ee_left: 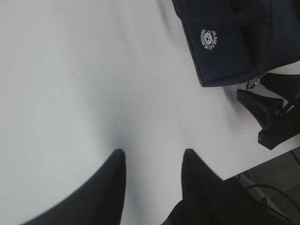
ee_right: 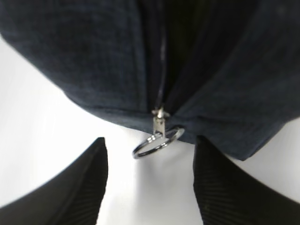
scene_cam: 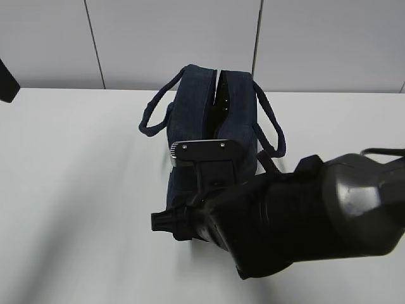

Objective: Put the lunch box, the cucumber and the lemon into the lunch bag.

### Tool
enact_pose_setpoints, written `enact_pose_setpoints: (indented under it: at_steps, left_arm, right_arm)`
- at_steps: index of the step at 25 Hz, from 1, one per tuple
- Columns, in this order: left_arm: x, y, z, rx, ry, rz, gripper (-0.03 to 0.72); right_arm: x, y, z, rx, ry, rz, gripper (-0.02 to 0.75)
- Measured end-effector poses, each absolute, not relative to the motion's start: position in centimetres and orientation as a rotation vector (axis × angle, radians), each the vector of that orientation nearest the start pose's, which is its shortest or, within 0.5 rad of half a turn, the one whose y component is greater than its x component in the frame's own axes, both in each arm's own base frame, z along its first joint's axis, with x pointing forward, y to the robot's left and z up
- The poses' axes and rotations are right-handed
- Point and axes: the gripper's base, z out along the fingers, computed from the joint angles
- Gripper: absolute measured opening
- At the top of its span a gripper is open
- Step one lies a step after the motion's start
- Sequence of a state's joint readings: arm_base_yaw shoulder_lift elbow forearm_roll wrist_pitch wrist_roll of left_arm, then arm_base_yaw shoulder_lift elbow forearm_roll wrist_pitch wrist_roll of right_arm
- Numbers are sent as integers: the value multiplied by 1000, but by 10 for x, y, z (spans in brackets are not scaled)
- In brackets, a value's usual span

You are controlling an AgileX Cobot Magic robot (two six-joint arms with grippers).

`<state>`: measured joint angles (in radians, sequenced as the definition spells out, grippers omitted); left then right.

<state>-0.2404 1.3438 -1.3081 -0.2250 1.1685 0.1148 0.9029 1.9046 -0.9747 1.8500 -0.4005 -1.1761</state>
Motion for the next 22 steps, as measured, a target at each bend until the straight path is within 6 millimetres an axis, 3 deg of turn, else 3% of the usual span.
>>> enact_pose_setpoints:
  at_steps: [7, 17, 22]
  left_arm:
    - [250, -81, 362, 426, 2656, -344, 271]
    - [250, -81, 362, 426, 2658, -344, 271]
    - [250, -81, 362, 427, 2658, -344, 271]
  right_arm:
    - [263, 253, 137, -42, 2440, 223, 435]
    - [263, 253, 137, -39, 2445, 239, 430]
    - [263, 253, 137, -39, 2445, 239, 338]
